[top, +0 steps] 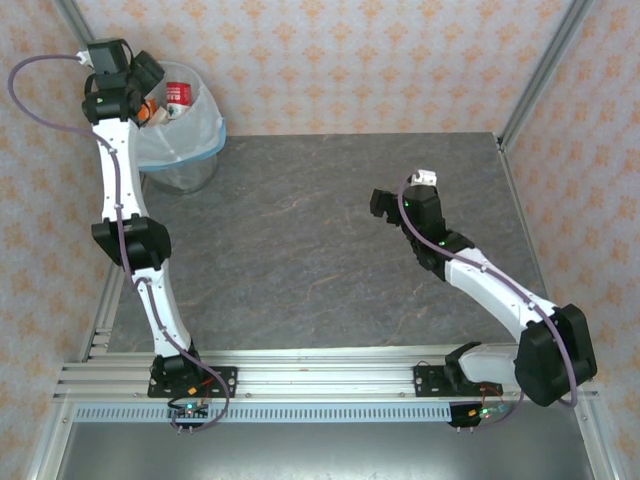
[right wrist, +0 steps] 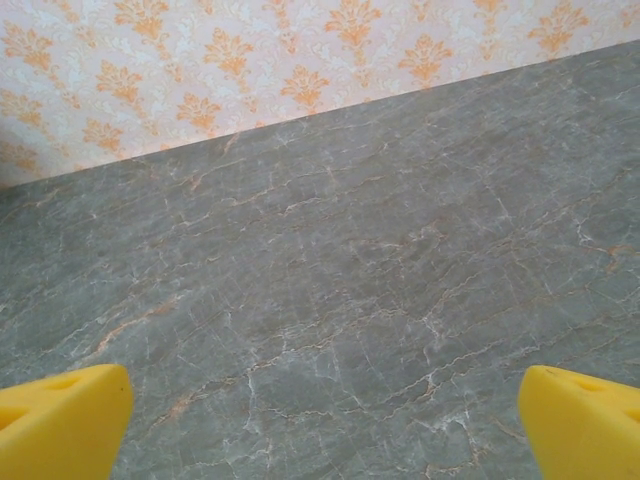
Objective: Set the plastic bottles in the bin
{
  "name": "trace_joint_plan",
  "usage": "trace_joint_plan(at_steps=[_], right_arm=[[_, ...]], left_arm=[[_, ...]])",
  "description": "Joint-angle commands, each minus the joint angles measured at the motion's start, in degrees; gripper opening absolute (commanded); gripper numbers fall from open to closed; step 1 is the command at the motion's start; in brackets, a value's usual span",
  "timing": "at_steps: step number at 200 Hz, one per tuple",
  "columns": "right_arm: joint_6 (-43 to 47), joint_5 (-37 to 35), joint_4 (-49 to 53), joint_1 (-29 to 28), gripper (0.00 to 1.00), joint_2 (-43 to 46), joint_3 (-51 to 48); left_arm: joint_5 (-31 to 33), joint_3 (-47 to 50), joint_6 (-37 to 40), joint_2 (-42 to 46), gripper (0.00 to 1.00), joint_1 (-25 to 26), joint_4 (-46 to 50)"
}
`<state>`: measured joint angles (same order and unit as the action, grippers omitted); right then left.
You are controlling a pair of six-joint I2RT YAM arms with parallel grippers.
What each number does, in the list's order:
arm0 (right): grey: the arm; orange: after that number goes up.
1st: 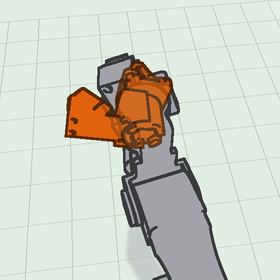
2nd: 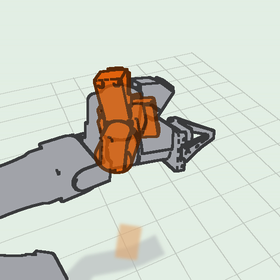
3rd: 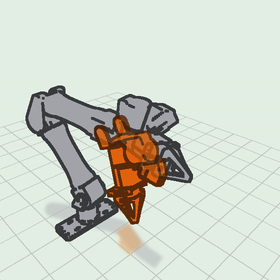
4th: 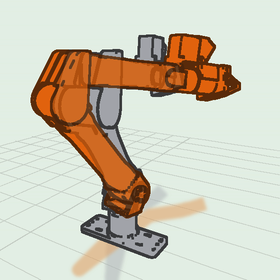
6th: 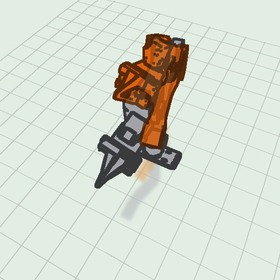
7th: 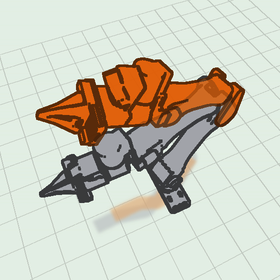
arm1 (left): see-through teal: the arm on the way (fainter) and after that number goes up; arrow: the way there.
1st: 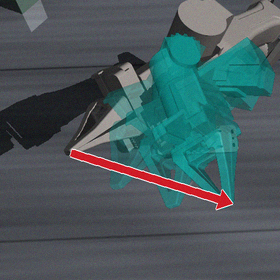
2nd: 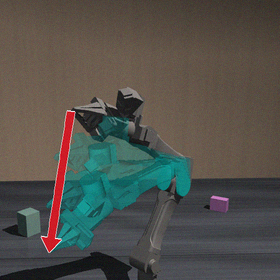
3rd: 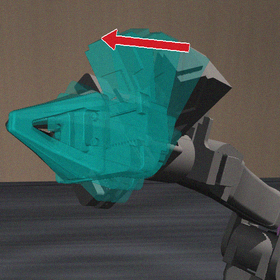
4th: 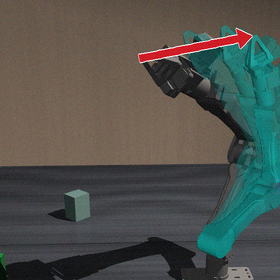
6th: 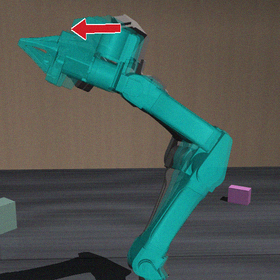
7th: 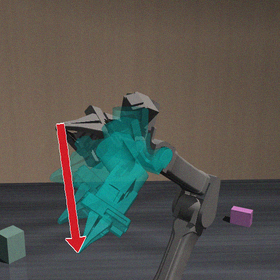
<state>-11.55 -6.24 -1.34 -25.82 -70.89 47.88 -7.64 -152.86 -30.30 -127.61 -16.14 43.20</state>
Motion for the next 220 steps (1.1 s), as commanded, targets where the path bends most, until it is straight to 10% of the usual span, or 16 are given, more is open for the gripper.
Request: trace_joint_plan(at_steps=[1,128,220], right_arm=[[0.54,-2.67,0.46,0.01,0.99,1.83,-1.19],[3.81,-8.95,-3.03,0.42,0.99,2.18,-3.22],[6.43,-15.71,-8.62,5.62,0.99,2.78,-7.98]], left_arm=[[-6.30,-0.29,-2.53,6.53,0.90,-0.11,0.53],[-2.82,65.57,6.77,50.35,1.00,10.04,-30.62],[13.85,99.81,12.57,71.01,1.00,11.22,-36.28]])
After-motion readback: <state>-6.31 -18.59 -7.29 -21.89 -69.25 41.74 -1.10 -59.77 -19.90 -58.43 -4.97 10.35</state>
